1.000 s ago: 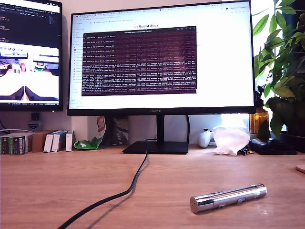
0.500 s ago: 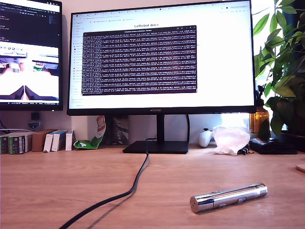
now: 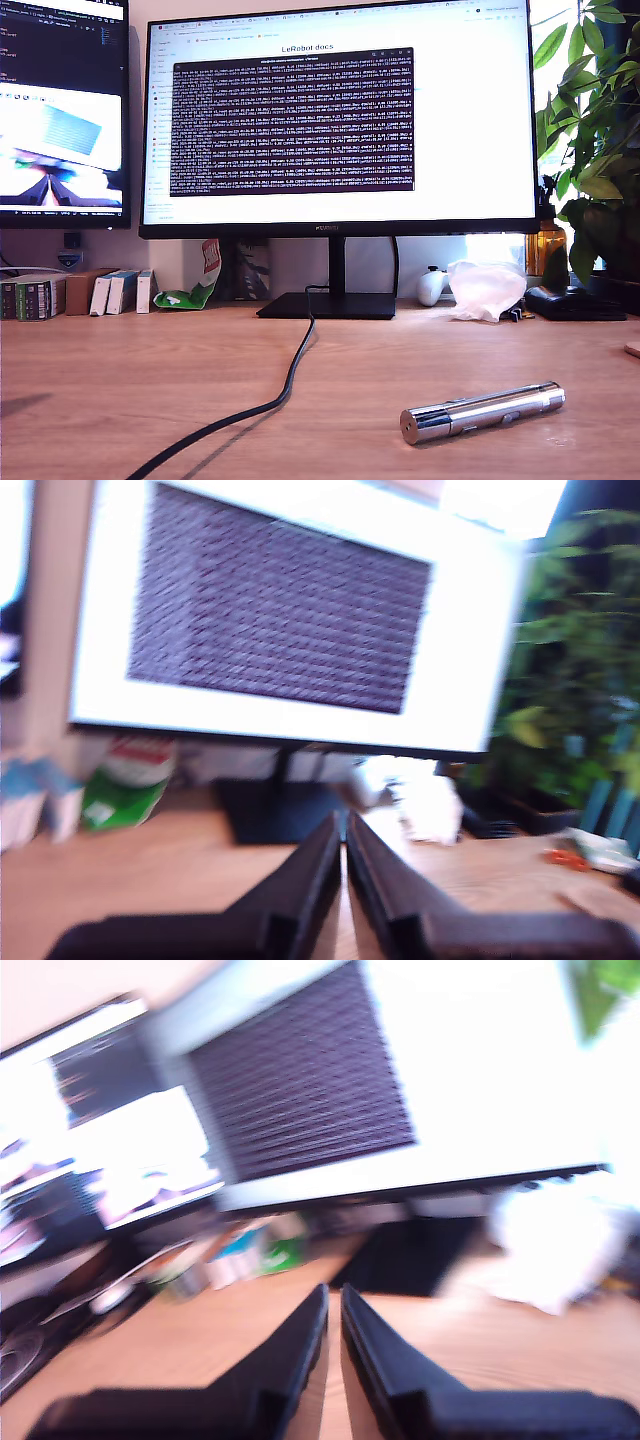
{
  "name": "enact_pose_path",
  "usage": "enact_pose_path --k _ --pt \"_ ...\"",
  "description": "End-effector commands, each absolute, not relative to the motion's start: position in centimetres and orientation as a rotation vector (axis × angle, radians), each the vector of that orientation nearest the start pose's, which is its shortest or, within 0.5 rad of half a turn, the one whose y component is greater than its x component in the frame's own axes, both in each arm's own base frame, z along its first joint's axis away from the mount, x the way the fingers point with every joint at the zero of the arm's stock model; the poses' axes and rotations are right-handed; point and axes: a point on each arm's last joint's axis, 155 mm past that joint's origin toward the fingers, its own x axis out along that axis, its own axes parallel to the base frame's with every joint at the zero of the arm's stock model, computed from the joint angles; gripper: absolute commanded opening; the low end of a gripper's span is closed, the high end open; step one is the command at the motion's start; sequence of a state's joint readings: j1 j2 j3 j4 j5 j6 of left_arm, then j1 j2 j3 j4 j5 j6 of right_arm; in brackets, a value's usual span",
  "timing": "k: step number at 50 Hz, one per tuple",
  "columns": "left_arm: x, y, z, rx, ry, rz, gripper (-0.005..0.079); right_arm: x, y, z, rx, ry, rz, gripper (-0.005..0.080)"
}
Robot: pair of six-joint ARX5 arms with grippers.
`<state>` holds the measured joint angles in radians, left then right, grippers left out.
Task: Pick the metallic laser pointer with your right arm, pass it to your left arm, then place it down to the left side of the table
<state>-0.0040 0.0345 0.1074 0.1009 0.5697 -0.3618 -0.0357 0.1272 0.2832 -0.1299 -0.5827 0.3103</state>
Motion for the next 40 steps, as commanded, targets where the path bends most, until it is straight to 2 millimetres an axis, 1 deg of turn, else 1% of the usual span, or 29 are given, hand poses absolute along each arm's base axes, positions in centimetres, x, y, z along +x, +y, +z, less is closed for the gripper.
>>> enact_pose_path --k 1,6,12,18,22,23,32,35,40 --pt "21.3 -10.6 23.6 -0.268 -0.059 -0.629 -0.0024 21.7 10.4 23.4 0.273 0.130 0.607 -0.0005" --pt "20.9 -11.8 23.6 -0.187 -0.018 -0.703 -0.0024 21.9 11.8 23.5 0.212 0.206 0.703 -0.0009" --pt "20.7 -13.0 22.3 -0.131 0.082 -0.782 -0.0024 22.8 12.9 23.4 0.116 0.286 0.795 -0.0009" --pt "21.1 -13.4 20.9 -0.085 0.160 -0.807 -0.0024 24.2 13.7 22.5 0.020 0.372 0.867 -0.0009" --pt "21.6 -13.3 20.6 -0.078 0.182 -0.805 -0.0024 24.8 14.4 21.6 -0.055 0.428 0.926 -0.0009" --pt "21.7 -13.3 20.5 -0.078 0.187 -0.805 -0.0024 25.0 14.6 21.6 -0.096 0.420 0.948 -0.0009" --pt "22.2 -13.3 20.7 -0.086 0.209 -0.805 -0.0024 25.5 16.1 18.8 -0.276 0.617 1.050 -0.0009" --pt "22.2 -13.3 20.7 -0.082 0.206 -0.805 -0.0024 25.6 16.3 17.6 -0.377 0.686 1.079 -0.0009" --pt "22.2 -13.3 20.8 -0.078 0.201 -0.805 -0.0024 25.6 16.2 15.7 -0.556 0.800 1.102 -0.0009"
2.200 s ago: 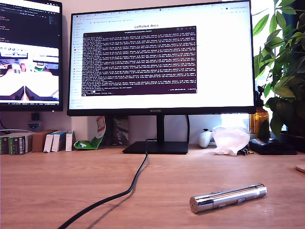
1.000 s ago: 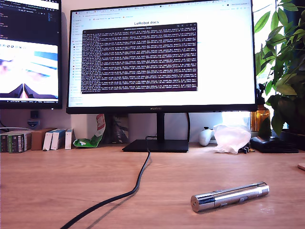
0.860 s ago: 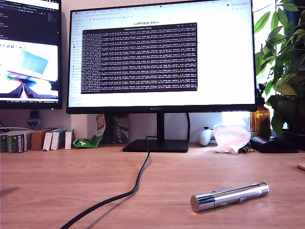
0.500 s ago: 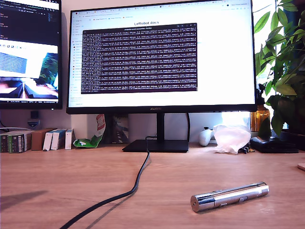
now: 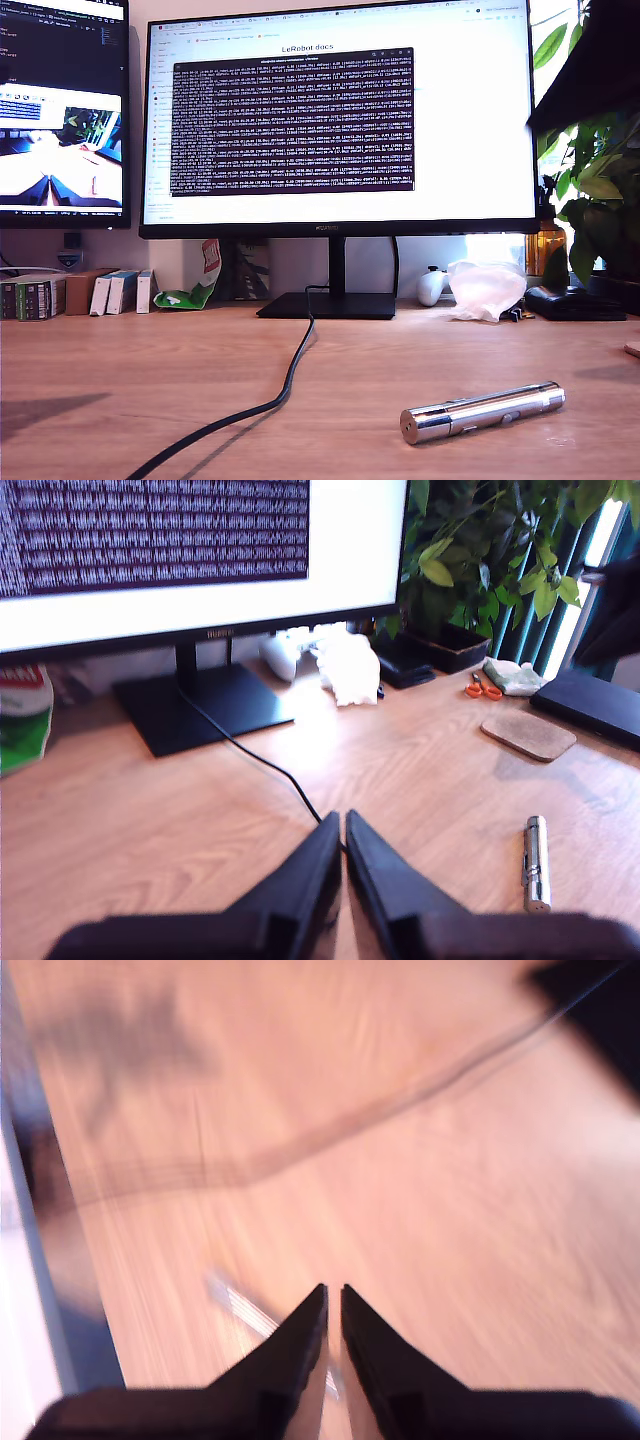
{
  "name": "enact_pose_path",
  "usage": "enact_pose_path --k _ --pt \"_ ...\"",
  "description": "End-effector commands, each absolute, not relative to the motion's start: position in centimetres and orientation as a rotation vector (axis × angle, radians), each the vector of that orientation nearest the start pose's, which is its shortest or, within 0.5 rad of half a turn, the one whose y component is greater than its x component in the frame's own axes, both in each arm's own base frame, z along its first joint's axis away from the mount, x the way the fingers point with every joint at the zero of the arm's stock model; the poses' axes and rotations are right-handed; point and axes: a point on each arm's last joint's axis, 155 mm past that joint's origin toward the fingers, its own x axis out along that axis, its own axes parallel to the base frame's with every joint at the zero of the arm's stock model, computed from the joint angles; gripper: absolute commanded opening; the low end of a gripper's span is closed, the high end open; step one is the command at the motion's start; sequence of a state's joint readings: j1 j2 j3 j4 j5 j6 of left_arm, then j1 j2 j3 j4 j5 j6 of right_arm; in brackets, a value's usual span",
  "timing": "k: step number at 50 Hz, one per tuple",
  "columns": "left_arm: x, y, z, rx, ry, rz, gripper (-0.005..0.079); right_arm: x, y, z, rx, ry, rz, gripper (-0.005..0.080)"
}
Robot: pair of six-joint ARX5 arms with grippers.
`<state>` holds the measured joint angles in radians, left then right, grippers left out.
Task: Pick the metallic laser pointer with your right arm, pass it to your left arm, then place it down to the left side of the table
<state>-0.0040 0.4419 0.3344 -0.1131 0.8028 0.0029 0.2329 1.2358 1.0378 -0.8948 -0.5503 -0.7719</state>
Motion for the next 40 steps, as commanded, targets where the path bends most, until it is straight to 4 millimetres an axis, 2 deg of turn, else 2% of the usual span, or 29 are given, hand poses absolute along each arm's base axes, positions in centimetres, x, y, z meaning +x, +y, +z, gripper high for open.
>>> enact_pose_path --k 1,11,18,27,40 --pt "22.2 -13.3 20.8 -0.078 0.200 -0.805 -0.0024 25.5 16.2 15.3 -0.590 0.823 1.105 -0.0009" --pt "22.2 -13.3 20.8 -0.078 0.200 -0.804 -0.0024 24.6 16.1 11.8 -0.931 0.975 1.180 -0.0009" --pt "22.2 -13.3 20.8 -0.078 0.200 -0.804 -0.0024 23.0 17.1 9.7 -1.086 1.014 1.299 -0.0009" --pt "22.2 -13.3 20.8 -0.078 0.200 -0.804 -0.0024 22.3 17.8 8.2 -1.254 1.007 1.371 -0.0009" --pt "22.2 -13.3 20.8 -0.079 0.200 -0.805 -0.0024 22.1 18.1 7.7 -1.308 0.987 1.417 0.0006"
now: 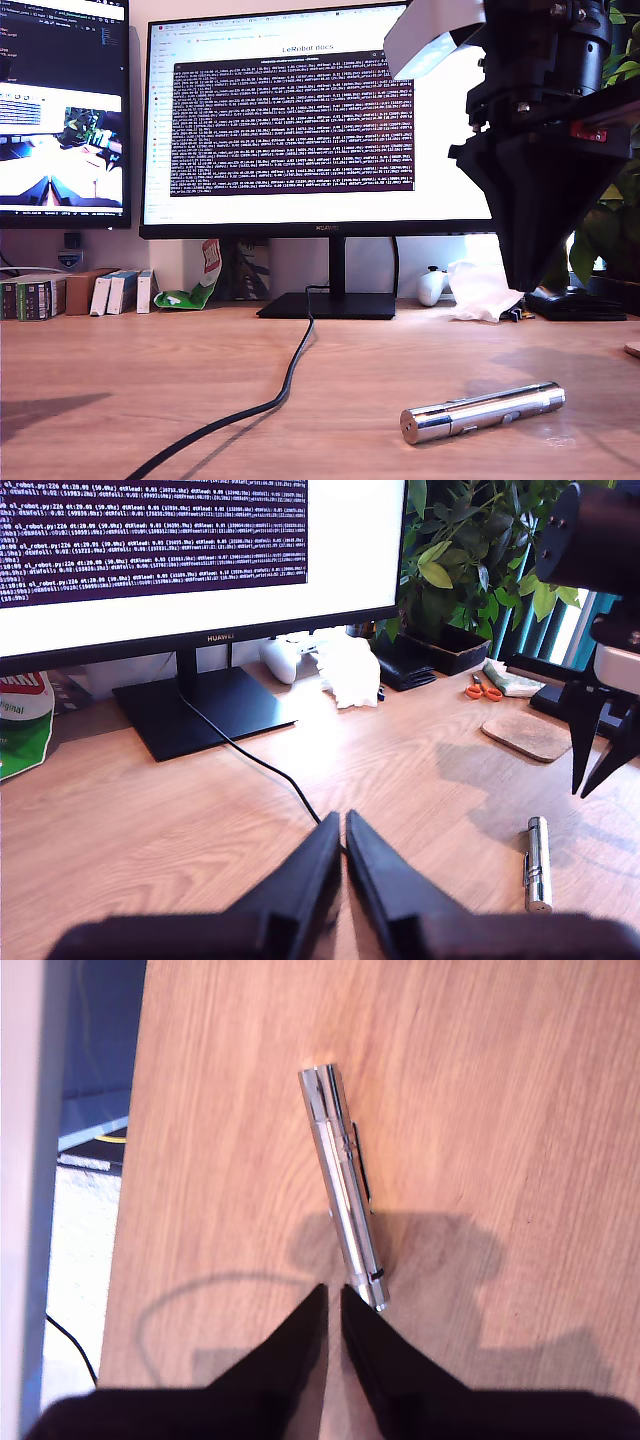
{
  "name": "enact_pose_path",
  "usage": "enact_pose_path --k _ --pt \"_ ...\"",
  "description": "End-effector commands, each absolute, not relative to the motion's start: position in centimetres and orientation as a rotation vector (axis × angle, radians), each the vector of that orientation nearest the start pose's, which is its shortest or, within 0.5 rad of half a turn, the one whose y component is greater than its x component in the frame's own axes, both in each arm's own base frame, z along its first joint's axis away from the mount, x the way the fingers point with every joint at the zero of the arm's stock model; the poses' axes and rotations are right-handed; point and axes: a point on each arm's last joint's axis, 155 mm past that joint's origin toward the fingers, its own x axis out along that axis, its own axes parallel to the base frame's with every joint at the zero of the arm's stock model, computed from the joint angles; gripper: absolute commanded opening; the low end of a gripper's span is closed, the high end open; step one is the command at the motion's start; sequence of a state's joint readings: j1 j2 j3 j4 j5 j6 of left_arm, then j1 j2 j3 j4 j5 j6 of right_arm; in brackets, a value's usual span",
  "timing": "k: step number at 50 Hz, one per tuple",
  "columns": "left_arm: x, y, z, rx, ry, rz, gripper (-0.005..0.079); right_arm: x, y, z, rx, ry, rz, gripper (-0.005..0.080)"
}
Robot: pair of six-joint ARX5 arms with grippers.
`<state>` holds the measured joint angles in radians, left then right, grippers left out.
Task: Pick the metallic laser pointer with your right arm, pass it to your left arm, then place it down to the left side of the table
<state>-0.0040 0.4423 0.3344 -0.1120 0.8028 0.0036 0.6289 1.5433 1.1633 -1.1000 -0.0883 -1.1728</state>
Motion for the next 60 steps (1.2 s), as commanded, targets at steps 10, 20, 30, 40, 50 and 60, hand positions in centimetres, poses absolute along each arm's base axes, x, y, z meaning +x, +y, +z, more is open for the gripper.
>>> enact_pose_path --k 10,20,30,40,50,60 --pt "22.2 -13.3 20.8 -0.079 0.201 -0.805 -0.0024 20.9 18.4 6.6 -1.272 1.042 1.481 0.0107" --pt "22.2 -13.3 20.8 -0.079 0.200 -0.805 -0.0024 20.5 19.4 6.2 -1.249 1.031 1.520 0.0231" --pt "22.2 -13.3 20.8 -0.080 0.201 -0.805 -0.0024 20.5 19.9 5.4 -1.211 1.051 1.523 0.0288" --pt "22.2 -13.3 20.8 -0.086 0.203 -0.804 -0.0024 21.1 20.3 4.5 -1.211 1.050 1.520 0.0292" --pt "22.2 -13.3 20.8 -0.086 0.203 -0.803 -0.0023 21.3 20.6 3.9 -1.206 1.050 1.525 0.0292" --pt "22.2 -13.3 20.8 -0.086 0.203 -0.803 -0.0024 21.5 20.7 2.6 -1.205 1.074 1.533 0.0291"
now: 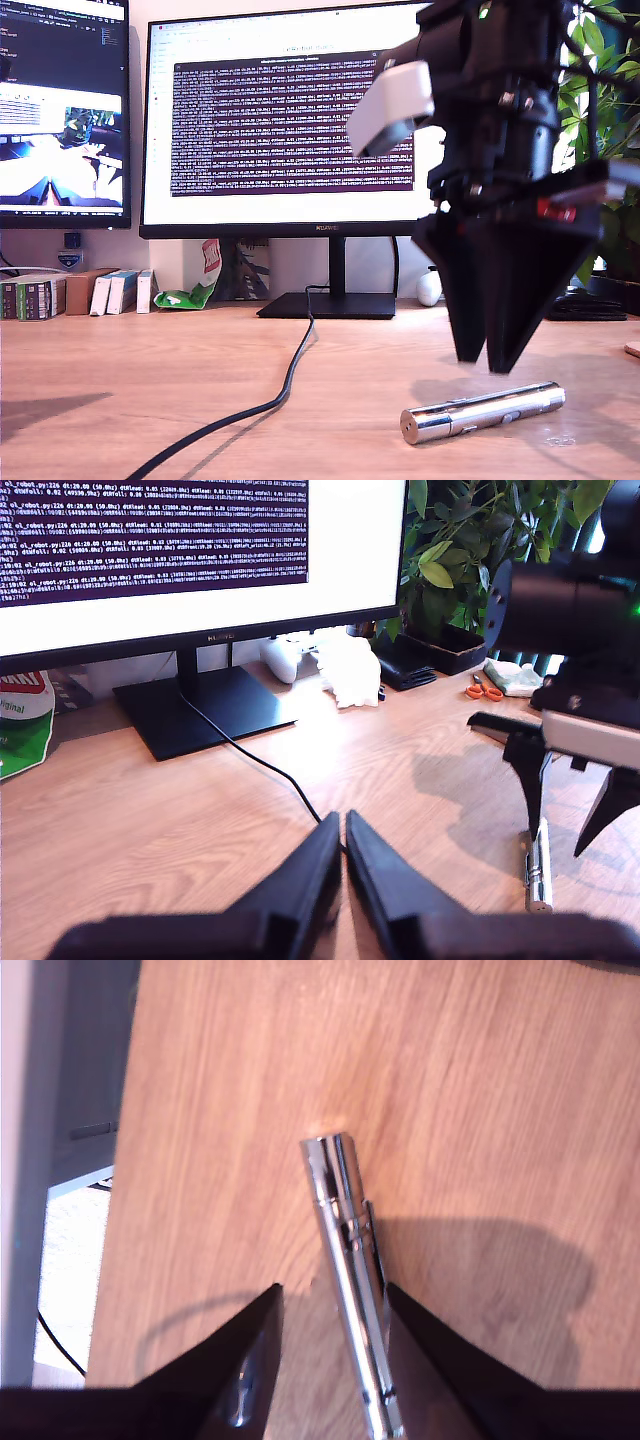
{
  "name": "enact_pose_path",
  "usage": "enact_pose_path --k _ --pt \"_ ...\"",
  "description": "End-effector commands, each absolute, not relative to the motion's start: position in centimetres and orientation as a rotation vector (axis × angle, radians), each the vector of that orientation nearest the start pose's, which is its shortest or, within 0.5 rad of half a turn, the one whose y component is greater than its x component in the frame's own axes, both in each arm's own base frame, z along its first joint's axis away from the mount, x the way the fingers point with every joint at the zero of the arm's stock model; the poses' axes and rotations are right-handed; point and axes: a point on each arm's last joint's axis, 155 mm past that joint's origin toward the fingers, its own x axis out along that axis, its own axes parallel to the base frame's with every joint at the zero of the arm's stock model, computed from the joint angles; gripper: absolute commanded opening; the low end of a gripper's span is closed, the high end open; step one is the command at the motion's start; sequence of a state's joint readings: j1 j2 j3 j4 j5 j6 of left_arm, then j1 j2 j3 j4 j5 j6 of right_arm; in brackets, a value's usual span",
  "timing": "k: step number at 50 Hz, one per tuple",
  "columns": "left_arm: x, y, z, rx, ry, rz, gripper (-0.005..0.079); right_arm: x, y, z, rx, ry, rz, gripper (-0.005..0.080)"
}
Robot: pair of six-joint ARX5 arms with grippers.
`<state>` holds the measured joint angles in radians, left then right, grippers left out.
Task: Pick the metallic laser pointer with your right arm, pass it to your left arm, then place it down to the left side of the table
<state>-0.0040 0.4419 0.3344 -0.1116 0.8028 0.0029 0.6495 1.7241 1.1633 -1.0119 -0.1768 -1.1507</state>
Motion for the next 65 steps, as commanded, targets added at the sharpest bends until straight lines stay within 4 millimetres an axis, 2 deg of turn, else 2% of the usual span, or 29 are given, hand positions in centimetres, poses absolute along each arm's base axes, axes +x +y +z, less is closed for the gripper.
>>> enact_pose_path --k 1,44,49,55,65 --pt "22.2 -13.3 20.8 -0.086 0.203 -0.803 -0.0024 21.5 20.8 2.6 -1.205 1.074 1.533 0.0291" --pt "22.2 -13.3 20.8 -0.085 0.203 -0.803 -0.0024 21.1 21.0 0.6 -1.189 1.117 1.565 0.0275" --pt "22.2 -13.3 20.8 -0.086 0.203 -0.803 -0.0024 21.1 21.0 0.6 -1.190 1.114 1.565 0.0192" --pt "22.2 -13.3 20.8 -0.086 0.204 -0.803 -0.0024 20.9 21.8 0.7 -1.163 1.089 1.586 -0.0017" --pt "22.2 -13.3 20.8 -0.086 0.203 -0.804 -0.0024 21.2 24.7 0.9 -1.080 1.036 1.547 -0.0011"
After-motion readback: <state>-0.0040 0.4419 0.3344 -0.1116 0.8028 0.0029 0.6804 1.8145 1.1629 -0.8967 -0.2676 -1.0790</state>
